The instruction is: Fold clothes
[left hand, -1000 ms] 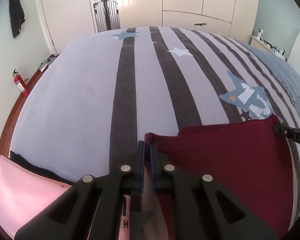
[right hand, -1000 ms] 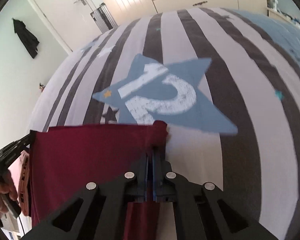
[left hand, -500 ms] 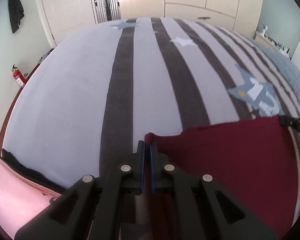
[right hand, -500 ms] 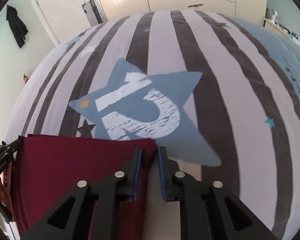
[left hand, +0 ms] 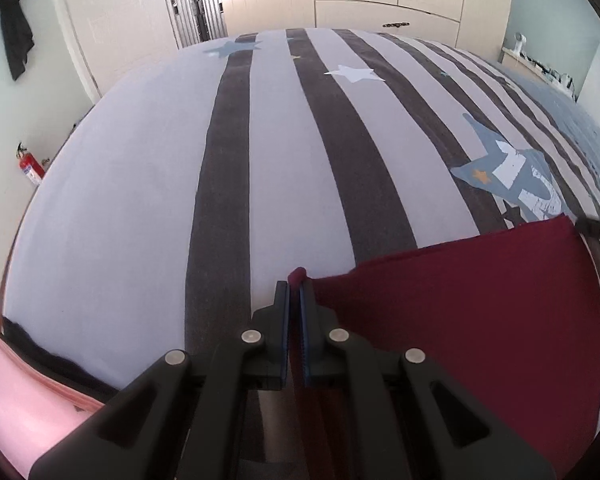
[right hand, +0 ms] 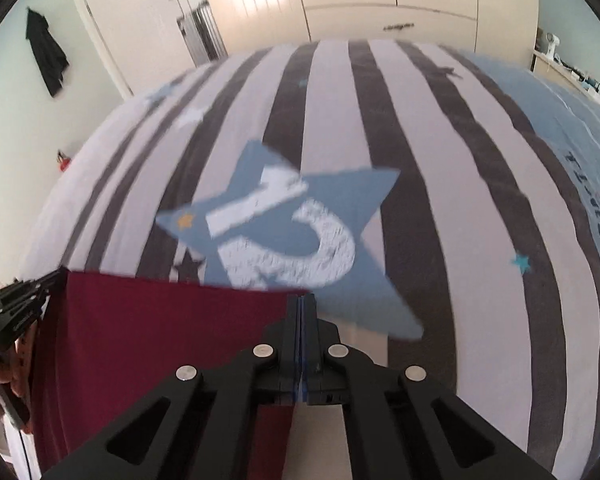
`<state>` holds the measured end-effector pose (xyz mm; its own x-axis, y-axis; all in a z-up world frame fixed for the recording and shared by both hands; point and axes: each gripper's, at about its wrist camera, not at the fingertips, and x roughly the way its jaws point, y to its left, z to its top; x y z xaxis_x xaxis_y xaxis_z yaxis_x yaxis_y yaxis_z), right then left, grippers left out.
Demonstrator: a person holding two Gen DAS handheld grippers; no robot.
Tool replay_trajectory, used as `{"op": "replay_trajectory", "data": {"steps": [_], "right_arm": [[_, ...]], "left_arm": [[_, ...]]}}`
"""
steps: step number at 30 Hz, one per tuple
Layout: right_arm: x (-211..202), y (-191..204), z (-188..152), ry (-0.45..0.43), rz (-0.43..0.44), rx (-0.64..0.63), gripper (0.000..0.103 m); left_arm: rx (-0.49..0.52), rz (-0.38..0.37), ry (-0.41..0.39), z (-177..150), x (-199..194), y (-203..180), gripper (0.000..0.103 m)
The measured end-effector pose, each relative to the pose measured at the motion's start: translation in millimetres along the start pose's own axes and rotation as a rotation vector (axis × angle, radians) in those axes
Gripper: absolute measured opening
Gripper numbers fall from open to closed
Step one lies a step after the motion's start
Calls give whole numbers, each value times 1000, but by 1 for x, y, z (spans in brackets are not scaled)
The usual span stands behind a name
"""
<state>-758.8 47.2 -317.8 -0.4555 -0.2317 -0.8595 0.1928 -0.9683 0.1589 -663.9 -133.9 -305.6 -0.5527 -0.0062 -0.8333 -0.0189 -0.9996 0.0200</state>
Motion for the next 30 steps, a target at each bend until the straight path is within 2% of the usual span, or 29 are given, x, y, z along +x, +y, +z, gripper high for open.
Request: {"op": "replay_trajectory", "data": {"steps": [2,6,7,9,12,14,19,26,28,30], "right_arm": [[-2,3,-9,-1,4,-9,29],[6,-3,-20,18,10,23,32],[7,-4,-21,15,17,33,32],[7,-5,-20,3,43,43,1],[4,-4,-13,-5,24,19,1],[-3,-3,-12,-15,7,-2,1],[-8,-2,-16,-9,-23,-33,1],[13,-11,-7,8,-52,-5,2],[7,-17,-5,-11,-54,24,2],[-5,-25,-1,-51,-67,59,2]], "left_arm": [[-25,-10,-2,-1,0,1,3],[-18,-19,-14,-1,-4,-4,3],[-18,-25,-21,-1,-6,-5,3],[-32,-44,-43,1,-13,-8,3],[-60,-75,-75,7,-22,-11,3],[-42,-83,-82,12,-24,-15,3],[-3,-37,-43,6,-8,-16,3],[-95,36,-63,13,-6,14,7],[-124,53,-74,16,-8,23,7],[-156,37,-116,20,-28,31,7]]}}
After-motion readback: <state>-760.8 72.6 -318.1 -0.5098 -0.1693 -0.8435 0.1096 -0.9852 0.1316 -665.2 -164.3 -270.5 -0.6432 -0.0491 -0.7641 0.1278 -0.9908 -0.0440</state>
